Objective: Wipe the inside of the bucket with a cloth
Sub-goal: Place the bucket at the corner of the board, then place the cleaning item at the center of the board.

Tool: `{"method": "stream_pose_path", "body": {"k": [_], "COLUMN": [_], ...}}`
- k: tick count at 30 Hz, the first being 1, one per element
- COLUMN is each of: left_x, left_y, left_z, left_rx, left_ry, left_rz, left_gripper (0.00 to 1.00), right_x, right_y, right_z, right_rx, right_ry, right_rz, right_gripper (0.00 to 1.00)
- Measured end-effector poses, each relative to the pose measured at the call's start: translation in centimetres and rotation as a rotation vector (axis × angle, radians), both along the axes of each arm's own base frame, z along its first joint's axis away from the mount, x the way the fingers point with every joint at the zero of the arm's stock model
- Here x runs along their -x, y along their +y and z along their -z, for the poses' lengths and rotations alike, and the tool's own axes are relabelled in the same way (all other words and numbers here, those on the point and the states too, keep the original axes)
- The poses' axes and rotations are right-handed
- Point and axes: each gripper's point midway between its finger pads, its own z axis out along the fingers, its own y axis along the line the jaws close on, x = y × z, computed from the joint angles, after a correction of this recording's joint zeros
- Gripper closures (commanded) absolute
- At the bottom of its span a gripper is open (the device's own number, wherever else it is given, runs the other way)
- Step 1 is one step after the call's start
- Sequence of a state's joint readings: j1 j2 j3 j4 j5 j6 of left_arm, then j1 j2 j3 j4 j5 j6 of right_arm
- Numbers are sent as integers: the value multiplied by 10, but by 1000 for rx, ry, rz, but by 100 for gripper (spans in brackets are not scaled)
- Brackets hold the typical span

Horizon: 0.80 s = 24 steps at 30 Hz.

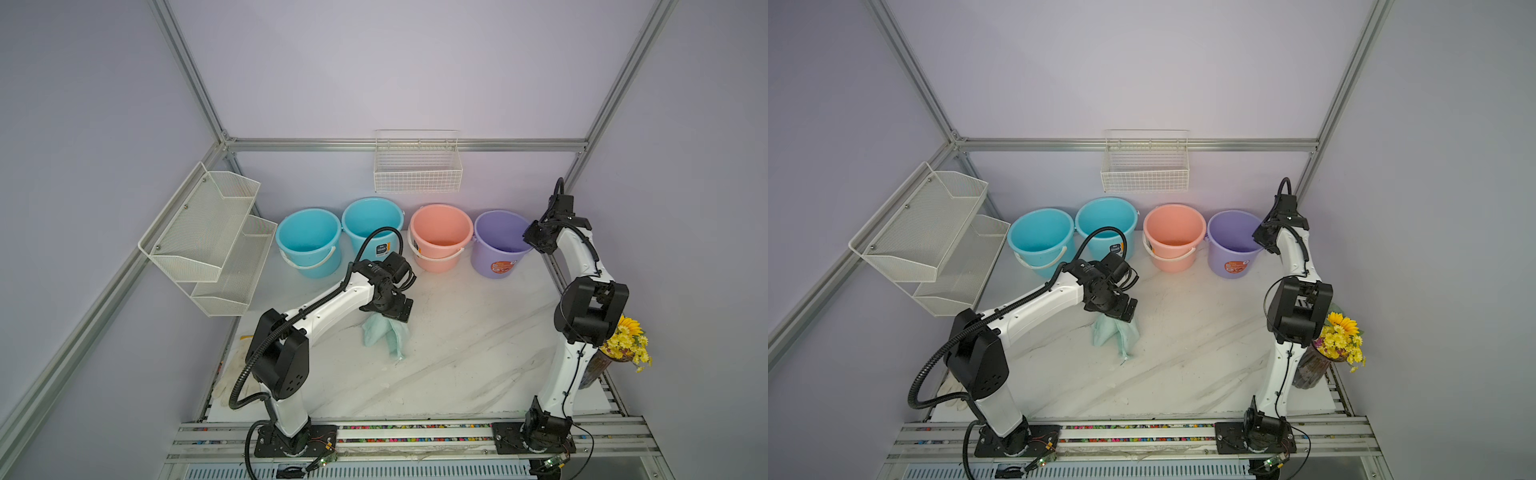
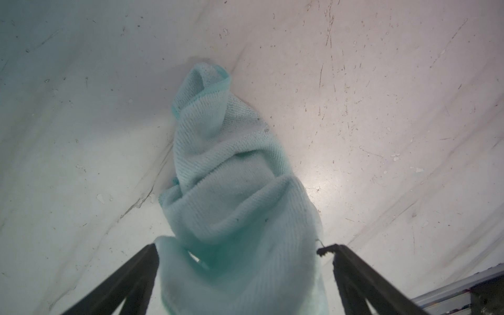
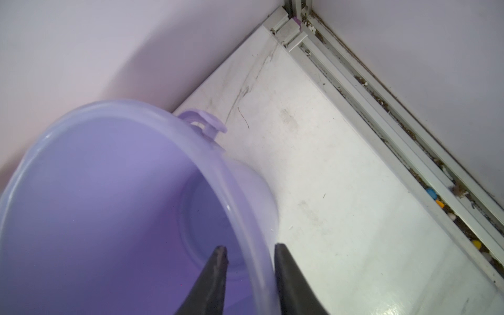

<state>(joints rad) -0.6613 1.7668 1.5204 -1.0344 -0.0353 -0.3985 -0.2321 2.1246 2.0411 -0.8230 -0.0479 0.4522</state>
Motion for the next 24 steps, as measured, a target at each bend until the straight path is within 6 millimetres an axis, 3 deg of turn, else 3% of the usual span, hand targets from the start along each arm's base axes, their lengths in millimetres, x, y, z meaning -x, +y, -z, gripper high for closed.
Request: {"method": "stream_pose_path", "body": {"k": [2,10,15,18,20,24], "left_x": [0,-2,-8,-15,-18,-22], "left_y": [0,3,10,19,31,65], "left_z": [0,0,-11,-25,-32,-27], "left_rx": [3,10,35,59,63,37], "left_ry": [2,6,-17,-64,-99,-143], "left_rz": [0,-14,-44,-79,-118,-224], "left_gripper": [0,0,0,0,0,0], "right_x": [-1,4,21,40,54,83], "right_y": [-2,-11,0,17,37,81], "right_z": [-5,-26,-61,-86,-100,-101], "right_rx": [10,73,93,101,107,112], "right_ry": [-8,-14,-57,-97,-129,-156], "right_rz": [3,16,-2,-31,-68,-162], "right_gripper": [53,50,50,49,43,25]}}
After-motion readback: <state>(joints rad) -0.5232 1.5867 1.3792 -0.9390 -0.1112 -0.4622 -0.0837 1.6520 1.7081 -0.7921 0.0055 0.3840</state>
